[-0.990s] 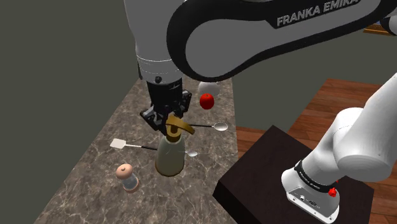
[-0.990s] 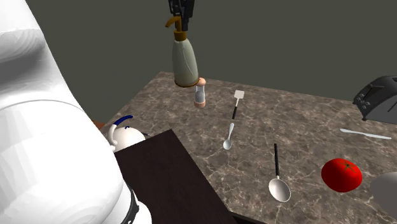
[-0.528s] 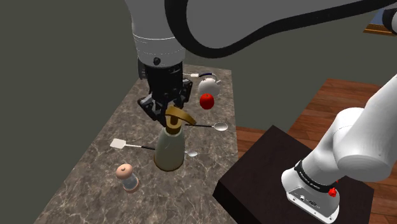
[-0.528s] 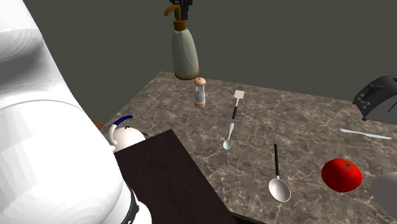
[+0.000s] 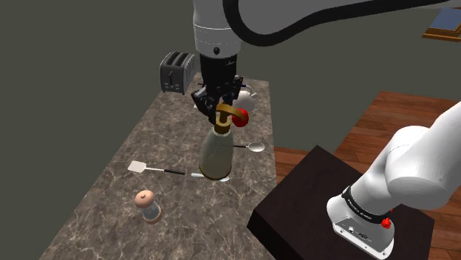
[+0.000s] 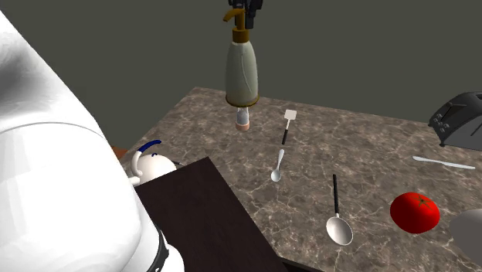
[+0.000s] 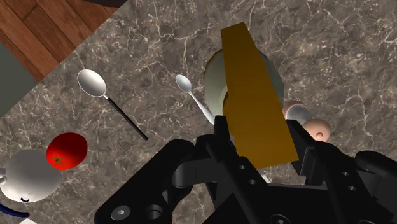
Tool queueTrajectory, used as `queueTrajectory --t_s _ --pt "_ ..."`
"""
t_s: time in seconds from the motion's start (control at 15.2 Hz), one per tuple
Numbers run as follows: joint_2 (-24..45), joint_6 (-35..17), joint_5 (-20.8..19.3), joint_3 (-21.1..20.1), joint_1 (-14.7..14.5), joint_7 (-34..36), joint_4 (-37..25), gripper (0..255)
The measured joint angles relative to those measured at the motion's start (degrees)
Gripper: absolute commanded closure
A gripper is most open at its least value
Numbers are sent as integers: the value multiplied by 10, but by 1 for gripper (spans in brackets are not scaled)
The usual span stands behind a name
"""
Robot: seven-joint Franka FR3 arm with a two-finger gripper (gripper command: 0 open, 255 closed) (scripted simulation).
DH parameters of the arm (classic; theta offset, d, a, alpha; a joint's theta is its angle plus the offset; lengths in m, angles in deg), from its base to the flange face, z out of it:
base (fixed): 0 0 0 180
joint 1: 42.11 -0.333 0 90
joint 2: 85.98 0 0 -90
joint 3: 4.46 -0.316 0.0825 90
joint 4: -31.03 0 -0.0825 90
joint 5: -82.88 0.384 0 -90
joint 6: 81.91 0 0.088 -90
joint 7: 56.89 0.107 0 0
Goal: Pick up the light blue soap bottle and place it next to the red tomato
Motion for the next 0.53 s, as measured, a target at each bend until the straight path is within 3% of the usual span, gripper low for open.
queueTrajectory --t_s 0.53 --pt "-43 -3 -2 73 47 -122 46 255"
